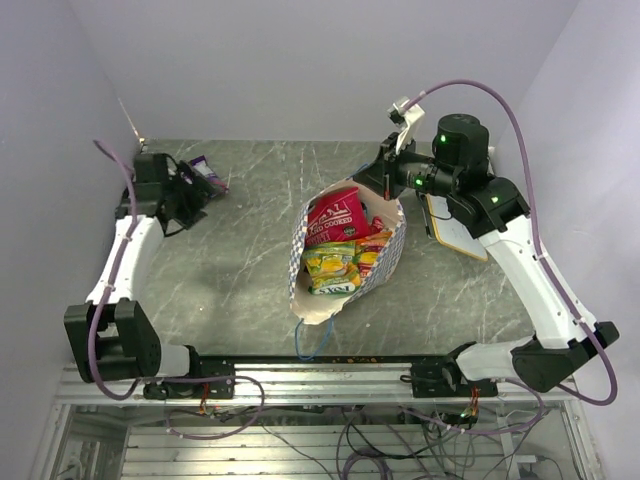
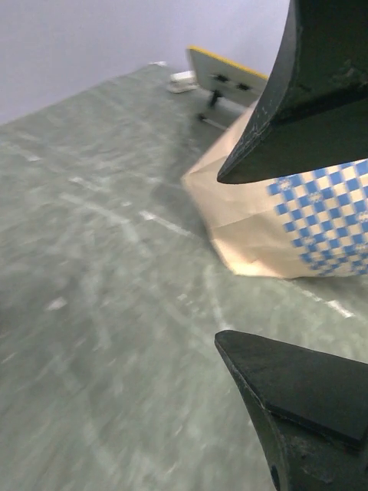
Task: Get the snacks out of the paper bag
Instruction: Place the snack at the center of the board, then take out the snack from the paper bag.
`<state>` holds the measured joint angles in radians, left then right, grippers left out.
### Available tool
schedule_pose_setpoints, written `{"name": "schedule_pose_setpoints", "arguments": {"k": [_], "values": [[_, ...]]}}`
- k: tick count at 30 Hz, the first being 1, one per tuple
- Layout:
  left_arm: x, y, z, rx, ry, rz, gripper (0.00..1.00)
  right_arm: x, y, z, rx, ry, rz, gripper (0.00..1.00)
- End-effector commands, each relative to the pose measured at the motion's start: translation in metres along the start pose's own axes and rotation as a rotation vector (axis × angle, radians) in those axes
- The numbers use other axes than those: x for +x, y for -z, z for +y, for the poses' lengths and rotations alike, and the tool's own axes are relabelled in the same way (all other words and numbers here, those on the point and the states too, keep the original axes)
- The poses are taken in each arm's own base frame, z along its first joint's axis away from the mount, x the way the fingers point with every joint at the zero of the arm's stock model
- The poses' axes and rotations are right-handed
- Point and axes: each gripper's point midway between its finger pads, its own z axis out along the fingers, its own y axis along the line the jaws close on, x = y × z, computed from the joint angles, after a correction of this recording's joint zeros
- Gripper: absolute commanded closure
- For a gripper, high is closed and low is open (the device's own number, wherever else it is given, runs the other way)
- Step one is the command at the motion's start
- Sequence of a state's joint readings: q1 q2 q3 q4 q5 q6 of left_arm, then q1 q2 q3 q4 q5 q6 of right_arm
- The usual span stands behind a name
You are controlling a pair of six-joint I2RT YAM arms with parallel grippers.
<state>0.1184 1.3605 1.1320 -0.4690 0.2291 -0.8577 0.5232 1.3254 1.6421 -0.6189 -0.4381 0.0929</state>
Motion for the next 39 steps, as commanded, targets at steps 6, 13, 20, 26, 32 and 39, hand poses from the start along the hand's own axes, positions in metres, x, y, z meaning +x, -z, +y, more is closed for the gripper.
{"name": "schedule_pose_setpoints", "arguments": {"k": [6,13,20,26,32,39], "values": [[0.119,0.088,-0.138,0.366,-0.160,0.110,0.12,-0.017,0.020,0.016,-0.032,0.007,-0.093,1.00],[0.176,0.130,-0.181,0.600,-0.382,0.098,0.15,-0.009,0.013,0.016,-0.047,-0.011,-0.097,1.00],[0.249,0.171,-0.209,0.766,-0.684,0.132,0.17,-0.012,0.012,0.013,-0.035,0.003,-0.097,1.00],[0.282,0.151,-0.206,0.764,-0.932,0.155,0.19,-0.010,0.017,0.008,0.001,0.015,-0.085,1.00],[0.312,0.117,-0.191,0.732,-1.132,0.243,0.21,-0.010,0.023,0.007,0.022,0.021,-0.101,1.00],[0.322,0.075,-0.172,0.617,-1.237,0.244,0.29,-0.012,0.026,0.006,0.040,0.000,-0.116,1.00]]}}
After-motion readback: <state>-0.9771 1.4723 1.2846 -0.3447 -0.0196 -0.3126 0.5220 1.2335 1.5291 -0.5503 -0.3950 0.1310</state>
